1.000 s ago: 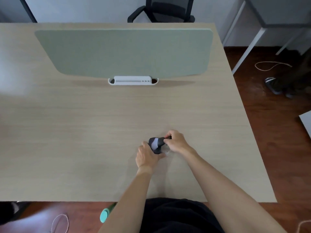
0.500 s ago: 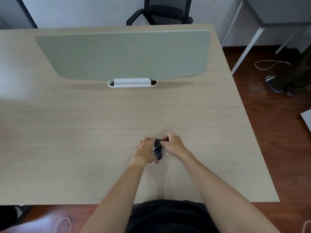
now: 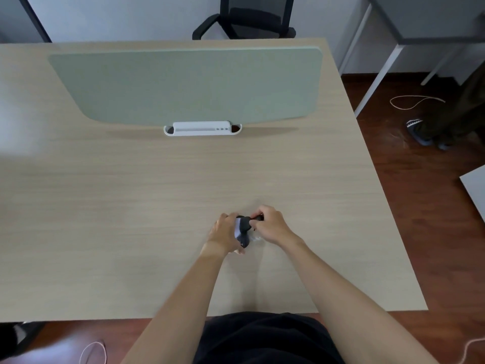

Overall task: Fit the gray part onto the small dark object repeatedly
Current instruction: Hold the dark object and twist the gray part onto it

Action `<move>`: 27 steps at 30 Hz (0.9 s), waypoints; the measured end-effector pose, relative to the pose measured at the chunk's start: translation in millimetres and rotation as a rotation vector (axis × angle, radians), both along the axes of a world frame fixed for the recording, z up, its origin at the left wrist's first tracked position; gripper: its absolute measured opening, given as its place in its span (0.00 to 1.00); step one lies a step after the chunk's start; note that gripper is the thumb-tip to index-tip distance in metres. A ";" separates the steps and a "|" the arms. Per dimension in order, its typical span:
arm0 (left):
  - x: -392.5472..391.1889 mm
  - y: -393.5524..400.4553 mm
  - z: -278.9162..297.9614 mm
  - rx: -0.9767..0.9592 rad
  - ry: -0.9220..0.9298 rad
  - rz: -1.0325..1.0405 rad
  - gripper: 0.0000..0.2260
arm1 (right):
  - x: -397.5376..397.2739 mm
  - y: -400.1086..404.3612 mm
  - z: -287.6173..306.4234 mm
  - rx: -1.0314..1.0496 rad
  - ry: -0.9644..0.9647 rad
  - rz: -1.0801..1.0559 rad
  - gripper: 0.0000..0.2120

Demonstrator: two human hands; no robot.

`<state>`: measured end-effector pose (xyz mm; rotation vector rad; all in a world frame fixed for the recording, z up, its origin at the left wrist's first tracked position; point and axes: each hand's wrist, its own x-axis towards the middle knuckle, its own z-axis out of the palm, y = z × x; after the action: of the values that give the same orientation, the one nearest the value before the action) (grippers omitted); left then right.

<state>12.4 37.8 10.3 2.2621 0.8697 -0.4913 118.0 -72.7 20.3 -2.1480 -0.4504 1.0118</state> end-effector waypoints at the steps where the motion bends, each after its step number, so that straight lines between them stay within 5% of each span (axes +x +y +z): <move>1: -1.4 -0.4 -0.3 -0.004 -0.001 0.015 0.43 | -4.6 1.6 -2.0 0.005 0.029 0.010 0.07; 10: -18.0 -4.9 -7.4 0.052 -0.065 0.090 0.43 | 10.4 -29.6 -12.0 -0.212 -0.118 0.020 0.06; 19: -17.9 -9.8 -8.5 0.220 0.020 0.010 0.45 | -19.5 -4.9 -3.4 0.053 0.019 0.056 0.06; 27: -17.3 -12.3 -9.1 0.177 0.061 -0.013 0.47 | 2.7 -29.7 -13.5 -0.186 -0.169 0.036 0.08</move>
<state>-4.9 25.4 1.2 2.4251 0.9635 -0.5092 120.6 -102.5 6.8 -2.4112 -0.4928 0.9267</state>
